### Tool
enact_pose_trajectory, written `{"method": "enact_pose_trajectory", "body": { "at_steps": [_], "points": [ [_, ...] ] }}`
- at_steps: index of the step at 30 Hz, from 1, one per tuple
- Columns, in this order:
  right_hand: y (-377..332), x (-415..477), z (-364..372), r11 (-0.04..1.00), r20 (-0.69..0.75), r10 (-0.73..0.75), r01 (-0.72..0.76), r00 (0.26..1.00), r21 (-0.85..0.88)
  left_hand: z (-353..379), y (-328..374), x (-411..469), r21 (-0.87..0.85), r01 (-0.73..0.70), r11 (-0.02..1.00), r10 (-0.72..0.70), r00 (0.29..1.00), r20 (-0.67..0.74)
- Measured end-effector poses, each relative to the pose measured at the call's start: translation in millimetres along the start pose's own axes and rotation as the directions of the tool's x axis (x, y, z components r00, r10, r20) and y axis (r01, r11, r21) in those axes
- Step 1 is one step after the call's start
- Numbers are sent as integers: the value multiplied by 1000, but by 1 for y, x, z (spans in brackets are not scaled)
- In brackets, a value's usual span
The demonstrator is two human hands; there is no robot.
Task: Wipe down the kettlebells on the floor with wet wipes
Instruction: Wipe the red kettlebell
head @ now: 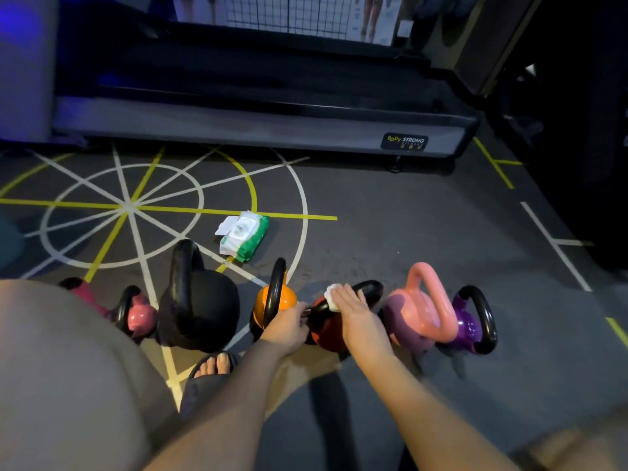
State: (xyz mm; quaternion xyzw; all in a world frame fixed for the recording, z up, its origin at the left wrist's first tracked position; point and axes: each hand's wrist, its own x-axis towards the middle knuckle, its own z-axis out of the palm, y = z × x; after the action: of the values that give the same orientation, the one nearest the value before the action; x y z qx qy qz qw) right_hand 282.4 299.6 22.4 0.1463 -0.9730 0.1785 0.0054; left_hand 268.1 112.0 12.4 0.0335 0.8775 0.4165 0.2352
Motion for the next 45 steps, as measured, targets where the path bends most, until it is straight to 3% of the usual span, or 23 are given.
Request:
{"method": "enact_pose_trajectory", "body": {
  "at_steps": [1, 4, 7, 11, 15, 17, 20, 23, 27, 30, 32, 34, 36, 38, 40, 42, 45],
  "points": [
    [1, 5, 5, 994, 23, -71, 73, 997, -80, -1, 0, -1, 3, 6, 1000, -6, 1000, -24],
    [-3, 18, -19, 954, 285, -207, 258, 936, -153, -9, 2, -2, 12, 24, 1000, -22, 989, -146],
    [-13, 23, -58, 928, 389, -194, 297, 900, -225, -17, 17, -11, 125, -61, 990, 94, 956, -278],
    [-15, 24, -133, 933, 391, -55, 187, 919, -308, -14, 45, -17, 211, -202, 956, 260, 918, -299],
    [14, 27, -157, 923, 290, 153, -32, 945, -385, -4, 47, -11, 103, -197, 975, 220, 921, -320],
    [28, 35, -145, 933, 230, 253, -174, 940, -315, 1, 43, -11, 92, -214, 973, 232, 916, -328],
    [27, 51, -117, 952, 267, 294, -305, 918, 0, 3, 47, -10, 135, -292, 947, 320, 896, -307],
    [11, 61, -94, 935, 392, 149, -259, 908, 244, -3, 60, -6, 30, -290, 956, 283, 899, -333],
    [5, 69, -89, 884, 351, 68, -220, 934, 412, -11, 72, -10, -272, -270, 924, 181, 933, -310],
    [12, 78, -86, 818, 393, 84, -289, 916, 498, -18, 70, -10, -217, -202, 955, 116, 928, -354],
    [26, 83, -83, 839, 396, 78, -275, 915, 470, -20, 65, -8, -173, -102, 980, 14, 894, -448],
    [46, 85, -86, 943, 347, 66, -173, 935, 286, -14, 62, -7, -70, 40, 997, -76, 751, -656],
    [66, 83, -90, 993, 360, 53, -87, 932, 78, 8, 64, 0, 28, 40, 999, -6, 662, -750],
    [79, 73, -90, 998, 488, 49, -56, 871, -1, 42, 72, 12, 228, -62, 972, 205, 699, -685],
    [84, 63, -84, 1000, 554, -22, 13, 832, 20, 76, 76, 28, 432, -139, 891, 376, 760, -530],
    [88, 61, -79, 997, 539, -69, 46, 840, 55, 92, 72, 35, 509, -176, 843, 434, 782, -448],
    [88, 64, -74, 997, 503, -72, 47, 862, 63, 89, 49, 12, 666, -227, 711, 557, 760, -336]
  ]
}}
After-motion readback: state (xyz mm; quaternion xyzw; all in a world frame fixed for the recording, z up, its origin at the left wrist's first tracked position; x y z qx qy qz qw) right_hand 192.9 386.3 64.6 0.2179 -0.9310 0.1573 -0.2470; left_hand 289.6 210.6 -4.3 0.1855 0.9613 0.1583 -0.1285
